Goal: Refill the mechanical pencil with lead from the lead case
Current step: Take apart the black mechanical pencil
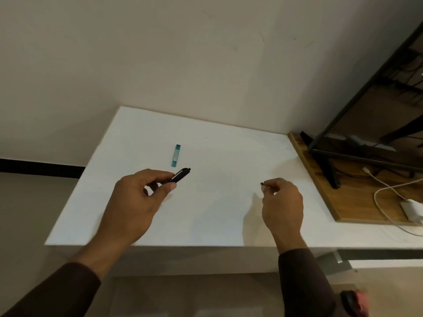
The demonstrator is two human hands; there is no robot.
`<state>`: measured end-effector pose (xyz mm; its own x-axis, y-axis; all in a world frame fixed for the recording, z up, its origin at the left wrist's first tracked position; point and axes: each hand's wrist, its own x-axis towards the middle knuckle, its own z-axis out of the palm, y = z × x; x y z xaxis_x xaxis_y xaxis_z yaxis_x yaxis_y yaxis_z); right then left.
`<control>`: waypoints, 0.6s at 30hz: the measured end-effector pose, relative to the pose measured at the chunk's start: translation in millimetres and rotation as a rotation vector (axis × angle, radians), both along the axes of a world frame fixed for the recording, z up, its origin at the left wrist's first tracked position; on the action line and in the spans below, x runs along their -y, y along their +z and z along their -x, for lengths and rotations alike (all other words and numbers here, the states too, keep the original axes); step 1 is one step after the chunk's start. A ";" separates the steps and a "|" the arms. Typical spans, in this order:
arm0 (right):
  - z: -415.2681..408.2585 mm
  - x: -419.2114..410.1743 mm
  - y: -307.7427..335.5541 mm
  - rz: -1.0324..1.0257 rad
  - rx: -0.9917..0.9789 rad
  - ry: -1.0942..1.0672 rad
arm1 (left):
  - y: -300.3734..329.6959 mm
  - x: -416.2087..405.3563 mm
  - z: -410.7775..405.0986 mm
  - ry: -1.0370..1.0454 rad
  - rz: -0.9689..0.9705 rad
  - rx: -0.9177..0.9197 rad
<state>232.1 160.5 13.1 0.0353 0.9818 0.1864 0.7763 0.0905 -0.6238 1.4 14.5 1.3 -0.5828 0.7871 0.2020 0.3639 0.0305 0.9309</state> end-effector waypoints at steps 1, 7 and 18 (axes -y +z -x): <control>12.2 11.0 4.7 -0.071 -0.043 0.046 | 1.0 -1.2 -0.9 0.008 -0.005 0.024; 94.8 93.3 12.0 0.289 -0.313 0.583 | 8.2 -1.2 0.4 0.058 -0.012 0.139; 90.6 63.0 2.6 0.163 -0.215 0.227 | 7.4 -1.0 4.3 0.090 0.010 0.137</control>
